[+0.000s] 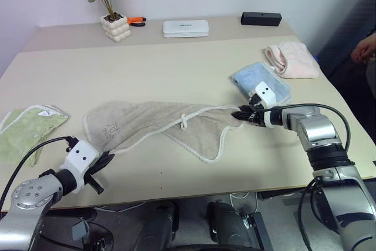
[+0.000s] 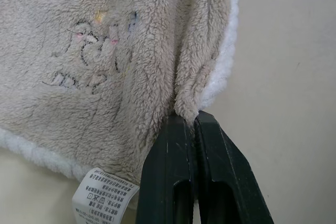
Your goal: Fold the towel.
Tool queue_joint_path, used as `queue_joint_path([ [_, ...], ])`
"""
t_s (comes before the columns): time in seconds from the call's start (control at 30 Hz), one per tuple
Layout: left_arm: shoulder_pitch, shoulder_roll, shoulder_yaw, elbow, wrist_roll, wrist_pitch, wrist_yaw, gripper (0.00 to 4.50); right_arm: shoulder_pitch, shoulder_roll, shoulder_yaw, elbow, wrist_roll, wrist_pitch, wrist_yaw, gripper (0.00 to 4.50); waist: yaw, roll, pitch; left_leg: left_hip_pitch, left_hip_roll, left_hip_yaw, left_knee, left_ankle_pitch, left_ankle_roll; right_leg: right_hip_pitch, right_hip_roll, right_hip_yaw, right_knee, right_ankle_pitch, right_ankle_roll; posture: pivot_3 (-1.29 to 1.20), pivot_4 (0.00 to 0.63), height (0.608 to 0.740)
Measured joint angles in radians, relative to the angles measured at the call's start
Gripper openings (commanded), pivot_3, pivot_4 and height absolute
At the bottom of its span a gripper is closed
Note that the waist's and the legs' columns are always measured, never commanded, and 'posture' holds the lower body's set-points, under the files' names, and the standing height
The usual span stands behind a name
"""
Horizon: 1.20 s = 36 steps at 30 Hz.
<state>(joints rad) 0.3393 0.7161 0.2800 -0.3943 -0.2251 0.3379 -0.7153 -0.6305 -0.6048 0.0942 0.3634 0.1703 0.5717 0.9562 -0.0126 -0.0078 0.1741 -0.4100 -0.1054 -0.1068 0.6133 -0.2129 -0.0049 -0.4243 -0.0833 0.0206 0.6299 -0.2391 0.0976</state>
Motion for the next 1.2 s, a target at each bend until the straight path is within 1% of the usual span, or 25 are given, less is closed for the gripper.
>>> queue_joint_path([
  [0.17,-0.015,0.006,0.0,0.008,0.0,-0.001,-0.002,0.0,-0.002,-0.001,0.0,0.0,-0.011,-0.026,-0.019,0.06,0.0,0.0,0.0,0.0,0.0,0.0,0.0,0.0,0.0,0.0,0.0,0.0,0.0,0.0,0.0,0.0,0.15,0.74],
  [0.27,-0.113,0.005,0.009,0.067,-0.001,-0.003,0.014,0.0,-0.045,-0.003,-0.002,0.022,-0.035,-0.082,-0.056,0.06,0.002,0.0,0.0,0.0,0.0,0.0,0.001,0.0,0.0,0.0,0.0,-0.001,0.001,0.001,0.001,0.0,0.15,0.74],
  [0.3,-0.167,0.002,0.011,0.097,-0.001,-0.004,0.034,0.0,-0.072,-0.003,-0.004,0.037,-0.042,-0.102,-0.072,0.06,0.002,0.001,0.0,0.0,0.0,0.0,0.001,0.0,-0.001,0.0,0.0,-0.001,0.001,0.002,0.003,0.0,0.15,0.74],
  [0.4,-0.439,-0.012,0.027,0.239,0.012,-0.016,0.145,0.0,-0.215,-0.001,-0.007,0.112,-0.079,-0.205,-0.135,0.06,0.002,-0.001,0.001,0.0,-0.001,-0.001,0.002,0.001,-0.002,-0.001,0.001,-0.003,0.001,0.003,0.003,0.0,0.15,0.74],
  [0.43,-0.497,-0.01,0.038,0.264,0.02,-0.022,0.171,0.0,-0.253,-0.001,-0.007,0.122,-0.085,-0.23,-0.148,0.06,0.001,-0.001,0.001,0.0,-0.001,-0.001,0.001,0.001,-0.002,-0.001,0.001,-0.003,0.001,0.003,0.003,0.0,0.15,0.74],
  [0.47,-0.618,-0.009,0.037,0.354,0.028,-0.041,0.208,0.0,-0.319,-0.001,-0.017,0.185,-0.096,-0.283,-0.179,0.06,0.001,-0.001,0.001,0.0,-0.002,0.0,0.001,0.001,-0.002,-0.001,0.002,-0.003,0.002,0.003,0.004,0.0,0.15,0.74],
  [0.6,-0.975,0.035,0.049,0.579,0.038,-0.113,0.293,0.0,-0.534,0.015,-0.026,0.32,-0.123,-0.434,-0.246,0.06,-0.007,-0.003,0.003,-0.007,-0.001,-0.001,0.0,0.005,-0.007,-0.008,0.002,-0.003,0.002,0.005,0.004,0.0,0.15,0.74],
  [0.67,-1.068,0.082,0.064,0.637,0.037,-0.159,0.305,0.0,-0.599,0.014,-0.033,0.333,-0.126,-0.502,-0.246,0.06,-0.014,-0.002,0.002,-0.007,-0.001,0.001,-0.001,0.004,-0.007,-0.009,0.002,-0.002,0.001,0.004,0.005,0.0,0.15,0.74],
  [0.7,-1.087,0.104,0.071,0.665,0.033,-0.181,0.298,0.0,-0.608,0.011,-0.034,0.327,-0.125,-0.529,-0.233,0.06,-0.018,-0.002,0.002,-0.007,-0.001,0.001,-0.001,0.003,-0.007,-0.009,0.002,-0.002,0.001,0.004,0.005,0.0,0.15,0.74],
  [0.77,-1.071,0.127,0.09,0.697,0.015,-0.201,0.261,0.0,-0.594,0.01,-0.034,0.306,-0.114,-0.557,-0.186,0.06,-0.026,-0.002,0.002,-0.007,-0.002,0.001,-0.001,0.002,-0.006,-0.009,0.002,-0.002,0.001,0.004,0.005,0.0,0.15,0.74],
  [0.8,-1.033,0.134,0.097,0.696,0.005,-0.203,0.238,0.0,-0.566,0.006,-0.034,0.281,-0.104,-0.559,-0.157,0.06,-0.029,-0.002,0.002,-0.007,-0.002,0.001,0.0,0.002,-0.005,-0.009,0.001,-0.002,0.001,0.004,0.005,0.0,0.15,0.74],
  [0.9,-0.798,0.148,0.135,0.616,-0.038,-0.186,0.139,0.0,-0.39,-0.034,-0.033,0.117,-0.042,-0.527,-0.023,0.06,-0.033,-0.002,0.002,-0.008,-0.001,0.001,0.0,0.001,-0.004,-0.009,0.001,0.0,0.001,0.004,0.005,0.0,0.15,0.74],
  [1.0,-0.642,0.146,0.164,0.531,-0.079,-0.131,0.084,0.0,-0.268,-0.045,-0.024,0.003,-0.007,-0.451,0.054,0.06,-0.03,-0.002,0.003,-0.016,-0.001,0.001,0.003,0.0,-0.002,-0.018,0.001,0.001,0.003,0.006,0.005,0.0,0.15,0.74],
  [1.07,-0.454,0.147,0.231,0.391,-0.126,-0.083,0.024,0.0,-0.145,-0.111,-0.023,-0.136,0.022,-0.395,0.12,0.06,-0.028,-0.002,0.002,-0.015,-0.001,0.001,0.003,0.0,-0.001,-0.018,0.001,0.001,0.004,0.006,0.005,0.0,0.15,0.74],
  [1.17,-0.257,0.14,0.28,0.276,-0.177,-0.012,-0.044,0.0,-0.012,-0.171,-0.024,-0.245,0.058,-0.323,0.186,0.06,-0.024,-0.001,0.002,-0.013,0.0,0.001,0.003,0.0,-0.002,-0.016,0.001,0.001,0.004,0.007,0.003,0.0,0.15,0.74],
  [1.2,-0.154,0.14,0.32,0.207,-0.202,0.029,-0.081,0.0,0.056,-0.215,-0.028,-0.313,0.09,-0.286,0.222,0.06,-0.023,-0.001,0.002,-0.013,0.0,0.001,0.003,0.0,-0.002,-0.015,0.001,0.001,0.004,0.006,0.003,0.0,0.15,0.74],
])
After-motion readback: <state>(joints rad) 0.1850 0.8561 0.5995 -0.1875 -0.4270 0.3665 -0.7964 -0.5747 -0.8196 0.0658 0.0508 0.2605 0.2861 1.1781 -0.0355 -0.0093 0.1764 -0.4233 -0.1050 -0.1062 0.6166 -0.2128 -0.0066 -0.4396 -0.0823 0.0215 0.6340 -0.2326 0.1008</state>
